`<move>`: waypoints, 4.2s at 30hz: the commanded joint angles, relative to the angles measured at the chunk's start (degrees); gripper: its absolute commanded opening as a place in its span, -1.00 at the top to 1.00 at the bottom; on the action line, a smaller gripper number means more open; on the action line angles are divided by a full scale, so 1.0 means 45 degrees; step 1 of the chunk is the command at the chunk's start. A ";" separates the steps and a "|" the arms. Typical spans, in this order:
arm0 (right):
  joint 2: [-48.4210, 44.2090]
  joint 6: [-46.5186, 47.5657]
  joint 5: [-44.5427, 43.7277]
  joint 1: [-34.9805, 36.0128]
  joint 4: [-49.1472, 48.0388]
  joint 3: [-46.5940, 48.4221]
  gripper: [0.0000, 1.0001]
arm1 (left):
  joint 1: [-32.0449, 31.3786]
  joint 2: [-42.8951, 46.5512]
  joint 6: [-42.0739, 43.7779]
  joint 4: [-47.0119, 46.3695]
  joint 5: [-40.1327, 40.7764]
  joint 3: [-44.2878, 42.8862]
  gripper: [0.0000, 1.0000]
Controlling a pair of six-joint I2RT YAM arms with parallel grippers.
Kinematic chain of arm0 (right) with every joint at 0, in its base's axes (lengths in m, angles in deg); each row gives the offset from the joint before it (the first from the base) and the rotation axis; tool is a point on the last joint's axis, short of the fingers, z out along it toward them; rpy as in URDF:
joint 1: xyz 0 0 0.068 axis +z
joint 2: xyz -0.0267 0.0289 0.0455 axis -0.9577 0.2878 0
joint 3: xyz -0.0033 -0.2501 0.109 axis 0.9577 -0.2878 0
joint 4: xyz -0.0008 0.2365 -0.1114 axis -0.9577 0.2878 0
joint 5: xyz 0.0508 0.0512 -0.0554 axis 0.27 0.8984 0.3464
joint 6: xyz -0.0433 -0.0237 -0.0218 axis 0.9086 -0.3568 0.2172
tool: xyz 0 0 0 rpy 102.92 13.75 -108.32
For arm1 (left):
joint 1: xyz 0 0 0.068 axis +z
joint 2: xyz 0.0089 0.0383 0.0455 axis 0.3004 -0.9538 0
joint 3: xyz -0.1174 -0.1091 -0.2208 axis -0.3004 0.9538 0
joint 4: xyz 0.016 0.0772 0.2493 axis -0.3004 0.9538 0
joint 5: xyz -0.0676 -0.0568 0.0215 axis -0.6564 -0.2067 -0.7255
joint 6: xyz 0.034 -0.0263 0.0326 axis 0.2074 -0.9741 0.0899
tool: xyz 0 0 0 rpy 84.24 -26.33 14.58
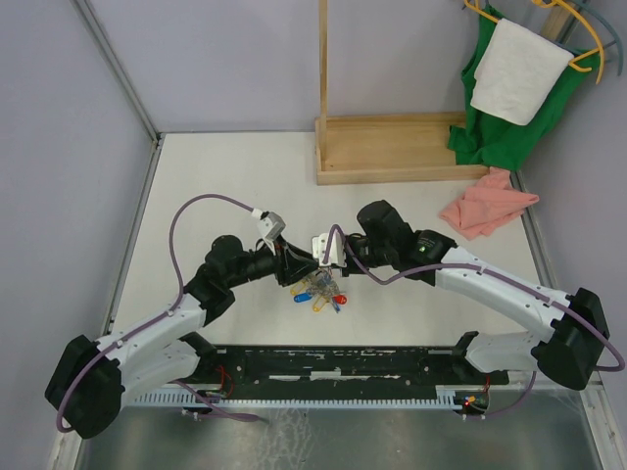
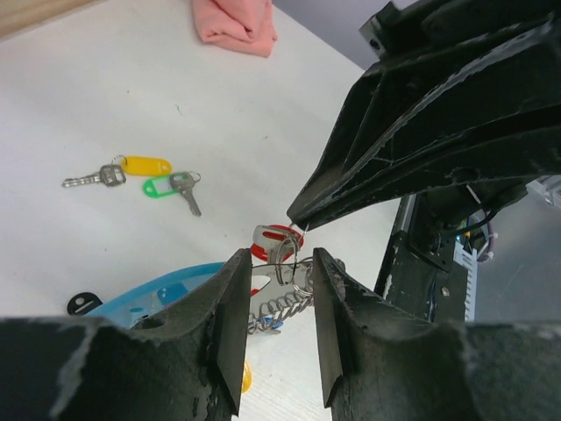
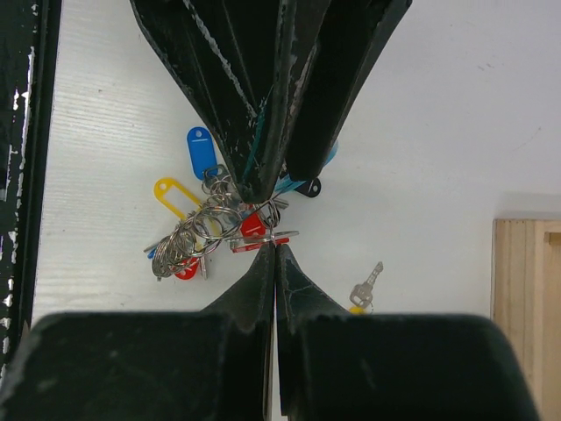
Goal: Put the keys on the keyring
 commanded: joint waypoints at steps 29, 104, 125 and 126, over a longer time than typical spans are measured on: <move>-0.0799 -0.0501 -0.0233 0.0007 -0.0994 -0.0886 0.99 | -0.0525 0.0607 0.1151 -0.1828 0.0328 0.0496 0.95; -0.0581 0.0546 0.0870 0.0184 -0.0204 0.0425 0.99 | -0.0538 -0.1294 0.6379 0.0227 -0.3416 -0.1184 0.46; -0.1966 -0.0997 -0.1103 0.0203 -0.3089 -0.2719 0.99 | -0.0542 -0.0196 0.2718 -0.2622 -0.0289 -0.0093 0.95; -0.1957 -0.1091 -0.1037 0.0203 -0.3224 -0.2801 0.99 | -0.0528 -0.0208 0.2522 -0.2925 -0.0222 0.0025 0.95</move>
